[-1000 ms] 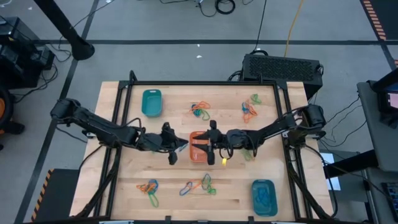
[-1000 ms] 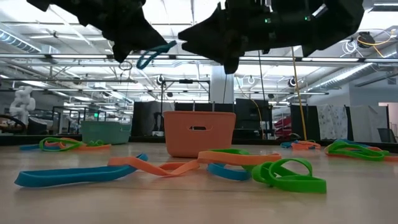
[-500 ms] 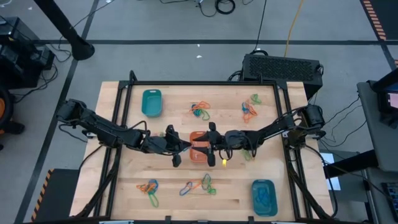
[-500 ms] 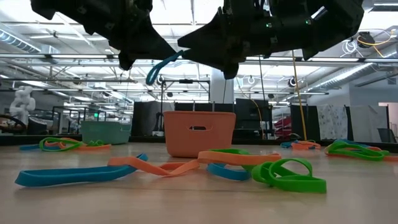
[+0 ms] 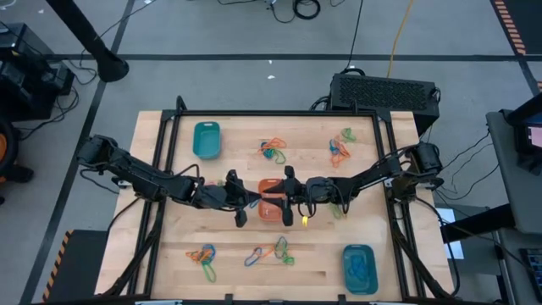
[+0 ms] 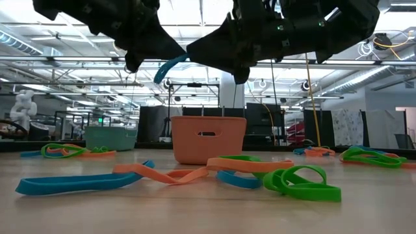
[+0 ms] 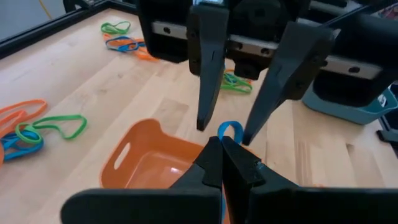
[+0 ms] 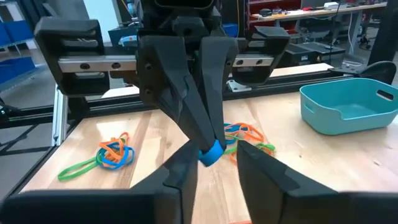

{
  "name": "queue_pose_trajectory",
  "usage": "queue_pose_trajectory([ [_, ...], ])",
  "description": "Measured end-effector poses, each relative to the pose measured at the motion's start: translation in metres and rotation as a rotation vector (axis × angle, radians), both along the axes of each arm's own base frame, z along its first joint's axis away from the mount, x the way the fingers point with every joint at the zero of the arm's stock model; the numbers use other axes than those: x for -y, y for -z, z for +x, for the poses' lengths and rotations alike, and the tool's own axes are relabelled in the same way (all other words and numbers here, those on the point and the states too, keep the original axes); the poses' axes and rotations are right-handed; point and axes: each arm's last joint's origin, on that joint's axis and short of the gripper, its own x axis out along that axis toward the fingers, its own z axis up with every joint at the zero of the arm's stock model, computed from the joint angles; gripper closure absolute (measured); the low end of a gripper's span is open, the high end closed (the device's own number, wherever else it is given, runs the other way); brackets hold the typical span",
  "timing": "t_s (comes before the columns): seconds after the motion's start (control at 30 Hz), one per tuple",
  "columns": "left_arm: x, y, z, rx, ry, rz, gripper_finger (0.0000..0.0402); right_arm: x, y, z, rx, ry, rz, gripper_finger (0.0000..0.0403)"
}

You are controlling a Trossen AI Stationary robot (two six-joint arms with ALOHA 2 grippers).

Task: Sort rubber bands into baskets
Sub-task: Put the blue rubber band into the blue bin

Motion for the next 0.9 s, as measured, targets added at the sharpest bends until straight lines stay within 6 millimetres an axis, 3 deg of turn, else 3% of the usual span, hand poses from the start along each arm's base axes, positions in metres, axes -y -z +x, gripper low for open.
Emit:
queue_pose_trajectory([
  [0.3, 0.0, 0.0, 0.0, -0.002, 0.001, 0.016, 0.0399, 0.0, 0.0, 0.0, 0.003, 0.002, -0.019, 0.0397],
  [0.67, 0.0, 0.006, -0.005, -0.087, 0.047, 0.025, 0.031, 0.001, -0.008, -0.007, -0.068, 0.0, -0.015, 0.0402],
  [0.9, -0.002, 0.004, -0.017, -0.174, 0.085, 0.021, 0.0258, -0.017, -0.027, -0.037, -0.261, -0.057, 0.043, 0.0403],
])
